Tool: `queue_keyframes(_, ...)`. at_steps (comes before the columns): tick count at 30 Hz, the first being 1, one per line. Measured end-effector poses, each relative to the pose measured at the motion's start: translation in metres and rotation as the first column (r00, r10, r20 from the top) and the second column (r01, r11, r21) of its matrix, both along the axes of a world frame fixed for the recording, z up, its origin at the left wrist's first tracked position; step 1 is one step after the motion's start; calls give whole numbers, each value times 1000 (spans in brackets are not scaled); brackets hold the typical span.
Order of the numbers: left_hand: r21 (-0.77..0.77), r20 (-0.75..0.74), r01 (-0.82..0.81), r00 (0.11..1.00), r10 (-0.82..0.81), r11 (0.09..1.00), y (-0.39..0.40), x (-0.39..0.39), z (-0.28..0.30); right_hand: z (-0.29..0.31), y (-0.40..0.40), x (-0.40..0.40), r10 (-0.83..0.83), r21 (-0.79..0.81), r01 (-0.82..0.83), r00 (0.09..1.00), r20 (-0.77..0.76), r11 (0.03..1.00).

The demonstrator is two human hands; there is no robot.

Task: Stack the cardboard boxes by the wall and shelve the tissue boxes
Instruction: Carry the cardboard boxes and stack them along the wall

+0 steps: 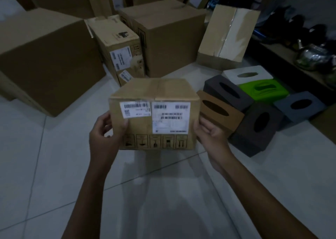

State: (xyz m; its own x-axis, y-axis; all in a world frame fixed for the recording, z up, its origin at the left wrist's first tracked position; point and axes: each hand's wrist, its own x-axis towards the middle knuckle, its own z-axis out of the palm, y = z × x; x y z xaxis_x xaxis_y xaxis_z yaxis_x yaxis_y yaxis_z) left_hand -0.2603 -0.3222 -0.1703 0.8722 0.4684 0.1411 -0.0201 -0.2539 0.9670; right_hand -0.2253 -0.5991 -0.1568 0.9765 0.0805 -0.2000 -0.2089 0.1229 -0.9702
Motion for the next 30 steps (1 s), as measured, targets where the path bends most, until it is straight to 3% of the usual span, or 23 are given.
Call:
queue_keyframes(6, -106, 132, 122, 985, -107, 987, 0, 9, 55, 56, -5, 16, 39, 53, -44, 996, 85, 998)
queue_keyframes(10, -84, 64, 160, 986, -155, 984, 6, 22, 73, 66, -1, 31, 86, 65, -90, 994, 70, 994)
queue_keyframes(21, -186, -14, 247, 967, -254, 951, 1, 0, 4, 17, 8, 12, 64, 61, -69, 994, 83, 996)
queue_keyframes(25, -237, -64, 157, 982, -176, 959, -13, -7, -8, 9, 6, -3, 45, 92, -49, 998, 40, 995)
queue_keyframes(30, -219, -52, 153, 985, -168, 964, -33, -7, 14, -1, 3, -19, -127, -13, 128, 991, 34, 992)
